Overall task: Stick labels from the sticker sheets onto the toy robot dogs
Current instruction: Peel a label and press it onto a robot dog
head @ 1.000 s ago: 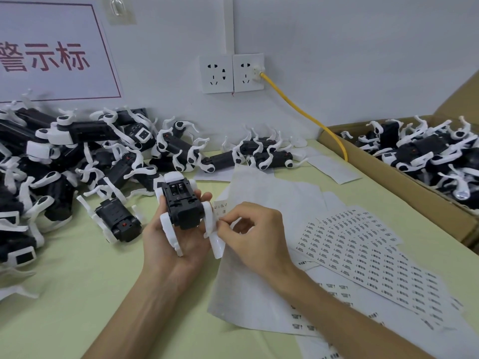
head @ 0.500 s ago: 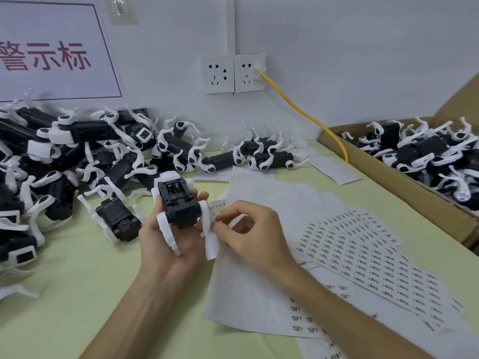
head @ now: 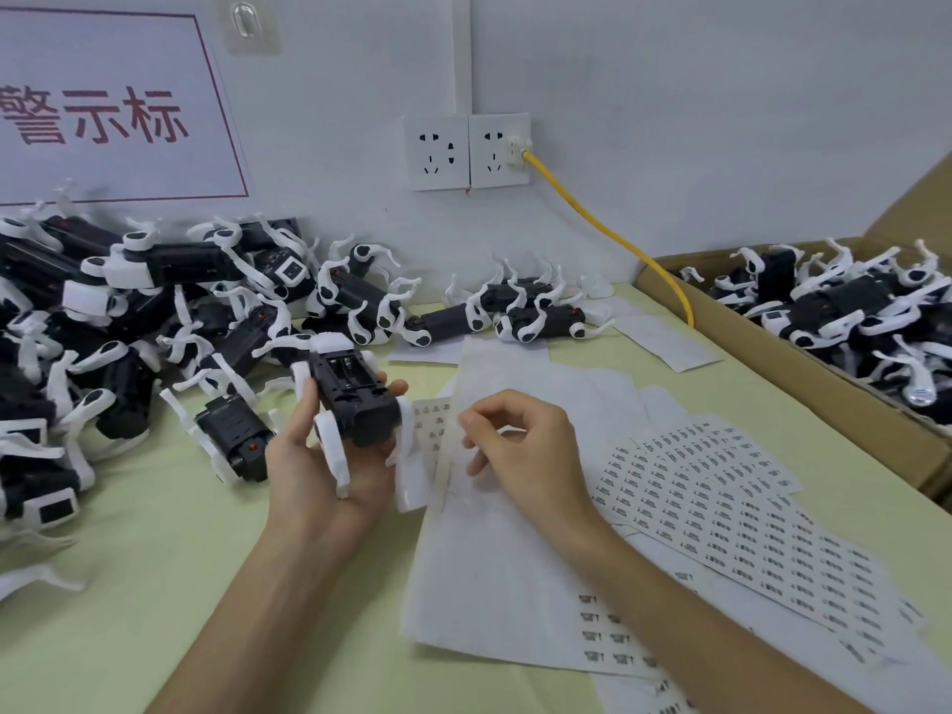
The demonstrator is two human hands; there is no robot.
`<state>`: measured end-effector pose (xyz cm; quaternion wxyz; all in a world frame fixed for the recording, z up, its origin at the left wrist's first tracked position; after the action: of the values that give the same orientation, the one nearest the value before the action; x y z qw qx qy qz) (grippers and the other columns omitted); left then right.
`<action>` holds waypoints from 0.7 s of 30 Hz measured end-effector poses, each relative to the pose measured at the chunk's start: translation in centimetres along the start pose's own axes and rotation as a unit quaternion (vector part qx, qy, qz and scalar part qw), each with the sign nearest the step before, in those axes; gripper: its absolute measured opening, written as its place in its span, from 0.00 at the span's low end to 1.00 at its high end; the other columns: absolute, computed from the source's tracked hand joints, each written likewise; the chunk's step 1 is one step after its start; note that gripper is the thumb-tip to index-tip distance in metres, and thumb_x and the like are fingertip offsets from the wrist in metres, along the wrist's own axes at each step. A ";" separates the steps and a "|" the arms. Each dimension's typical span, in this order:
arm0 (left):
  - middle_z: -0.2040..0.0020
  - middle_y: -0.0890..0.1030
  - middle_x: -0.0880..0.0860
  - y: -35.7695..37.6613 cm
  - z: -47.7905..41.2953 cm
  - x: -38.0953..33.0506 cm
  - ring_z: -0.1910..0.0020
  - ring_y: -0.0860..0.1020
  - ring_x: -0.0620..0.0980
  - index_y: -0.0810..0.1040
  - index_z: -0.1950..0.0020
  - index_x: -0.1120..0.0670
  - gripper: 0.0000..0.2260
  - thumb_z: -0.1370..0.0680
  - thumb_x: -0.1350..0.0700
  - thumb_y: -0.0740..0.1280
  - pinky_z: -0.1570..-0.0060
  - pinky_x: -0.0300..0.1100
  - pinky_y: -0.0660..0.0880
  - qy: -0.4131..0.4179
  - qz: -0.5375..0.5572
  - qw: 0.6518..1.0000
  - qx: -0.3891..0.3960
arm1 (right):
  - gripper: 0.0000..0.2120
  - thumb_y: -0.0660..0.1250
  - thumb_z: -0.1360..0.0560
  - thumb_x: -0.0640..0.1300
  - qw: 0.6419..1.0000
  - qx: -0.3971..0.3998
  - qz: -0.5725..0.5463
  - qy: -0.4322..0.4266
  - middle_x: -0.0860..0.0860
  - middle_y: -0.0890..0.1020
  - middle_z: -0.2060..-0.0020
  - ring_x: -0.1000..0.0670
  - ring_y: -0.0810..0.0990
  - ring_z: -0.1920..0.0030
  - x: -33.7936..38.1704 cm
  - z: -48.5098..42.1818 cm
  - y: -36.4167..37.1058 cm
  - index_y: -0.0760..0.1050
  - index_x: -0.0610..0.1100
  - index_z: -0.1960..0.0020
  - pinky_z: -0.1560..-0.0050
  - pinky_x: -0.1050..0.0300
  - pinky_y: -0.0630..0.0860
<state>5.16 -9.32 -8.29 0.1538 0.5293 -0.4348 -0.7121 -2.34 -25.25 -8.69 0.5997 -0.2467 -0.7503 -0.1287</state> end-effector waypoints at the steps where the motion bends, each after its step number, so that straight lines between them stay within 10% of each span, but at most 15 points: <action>1: 0.50 0.85 0.57 0.0 0.0 -0.6 0.58 0.82 0.54 0.89 0.54 0.55 0.22 0.21 0.39 0.65 0.63 0.43 0.77 0.018 -0.037 0.999 -0.022 | 0.06 0.74 0.23 0.42 1.000 -0.006 -0.005 0.002 0.51 0.84 0.67 0.50 0.82 0.72 0.1 -0.1 -0.2 0.82 0.46 0.59 0.68 0.57 0.76; 7: 0.51 0.84 0.51 -1.0 -0.2 -4.0 0.43 0.82 0.57 0.88 0.54 0.49 0.17 0.23 0.38 0.68 0.50 0.43 0.72 0.153 -0.109 0.980 -0.070 | 0.06 0.77 0.26 0.52 1.000 0.002 -0.019 -0.014 0.54 0.85 0.64 0.51 0.80 0.72 0.7 -0.4 -0.4 0.82 0.52 0.59 0.66 0.58 0.75; 11: 0.46 0.82 0.51 -0.2 -0.3 -3.5 0.49 0.81 0.55 0.83 0.41 0.51 0.19 0.15 0.41 0.58 0.40 0.56 0.74 -0.018 -0.048 0.994 0.100 | 0.05 0.77 0.27 0.53 0.998 0.037 -0.034 -0.033 0.56 0.84 0.63 0.51 0.77 0.72 0.9 -0.4 -0.5 0.82 0.54 0.57 0.66 0.64 0.73; 21: 0.46 0.84 0.52 -0.3 -0.1 -2.5 0.54 0.82 0.54 0.86 0.41 0.55 0.23 0.13 0.45 0.53 0.47 0.56 0.78 -0.097 -0.014 0.989 0.114 | 0.18 0.77 0.37 0.65 0.995 0.081 -0.003 -0.062 0.55 0.83 0.62 0.50 0.73 0.70 0.7 -0.2 -0.1 0.82 0.55 0.54 0.65 0.57 0.72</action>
<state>6.28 -7.48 -6.93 0.0401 0.4778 -0.5184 -0.7080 -2.34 -25.24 -8.00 0.5693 -0.2023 -0.7950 -0.0540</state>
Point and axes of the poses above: each hand's wrist, its own z-axis away from the middle knuckle, its own y-axis out of the palm, x = y × z, the point moved 2 cm from there along -z, towards the middle knuckle
